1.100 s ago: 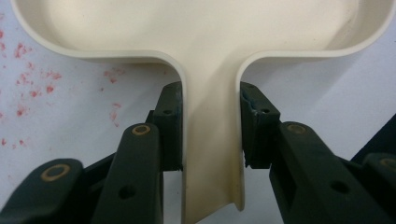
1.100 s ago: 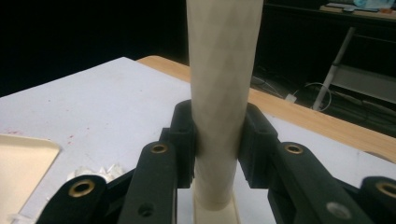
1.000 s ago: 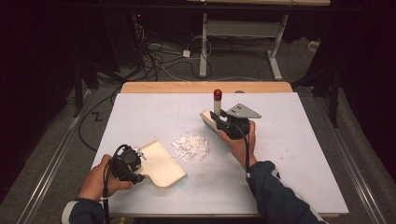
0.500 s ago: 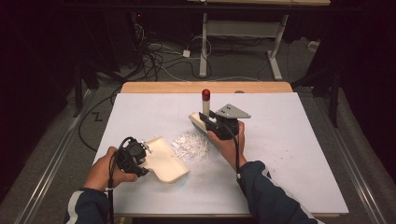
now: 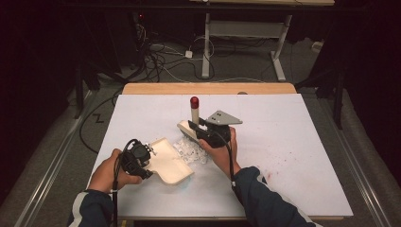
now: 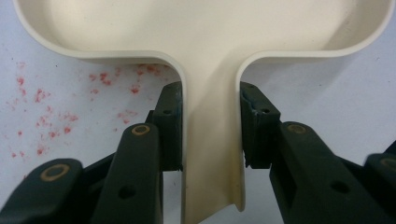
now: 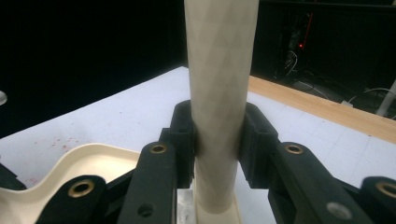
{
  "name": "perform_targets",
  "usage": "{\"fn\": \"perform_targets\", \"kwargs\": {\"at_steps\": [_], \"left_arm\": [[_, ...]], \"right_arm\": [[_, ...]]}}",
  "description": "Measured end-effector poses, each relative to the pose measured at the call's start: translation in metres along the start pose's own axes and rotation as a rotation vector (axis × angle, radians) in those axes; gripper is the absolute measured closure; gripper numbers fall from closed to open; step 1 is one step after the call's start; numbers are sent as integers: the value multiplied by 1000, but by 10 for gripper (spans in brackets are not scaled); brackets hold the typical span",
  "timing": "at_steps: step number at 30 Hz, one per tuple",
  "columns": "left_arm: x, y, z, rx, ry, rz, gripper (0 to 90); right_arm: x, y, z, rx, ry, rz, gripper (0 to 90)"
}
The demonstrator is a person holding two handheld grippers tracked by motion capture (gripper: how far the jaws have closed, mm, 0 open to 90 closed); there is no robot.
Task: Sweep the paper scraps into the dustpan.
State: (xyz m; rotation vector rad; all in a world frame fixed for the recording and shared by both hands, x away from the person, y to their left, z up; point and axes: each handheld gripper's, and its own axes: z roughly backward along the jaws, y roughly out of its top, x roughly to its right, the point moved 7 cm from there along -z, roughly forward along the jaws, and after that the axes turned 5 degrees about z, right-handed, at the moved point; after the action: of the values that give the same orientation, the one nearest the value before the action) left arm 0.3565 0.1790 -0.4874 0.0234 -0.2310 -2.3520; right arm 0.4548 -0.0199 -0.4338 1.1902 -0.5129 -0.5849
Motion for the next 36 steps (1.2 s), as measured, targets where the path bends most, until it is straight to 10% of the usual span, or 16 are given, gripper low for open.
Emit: {"fn": "perform_targets", "kwargs": {"at_steps": [20,36], "left_arm": [[5,5,-7,-4,-7,-5,627],[6,0,-9,-7,-6,-23,627]], "right_arm": [[-69,13,-1,37,157,44,711],[-19,42,25,97,50,50,711]]}}
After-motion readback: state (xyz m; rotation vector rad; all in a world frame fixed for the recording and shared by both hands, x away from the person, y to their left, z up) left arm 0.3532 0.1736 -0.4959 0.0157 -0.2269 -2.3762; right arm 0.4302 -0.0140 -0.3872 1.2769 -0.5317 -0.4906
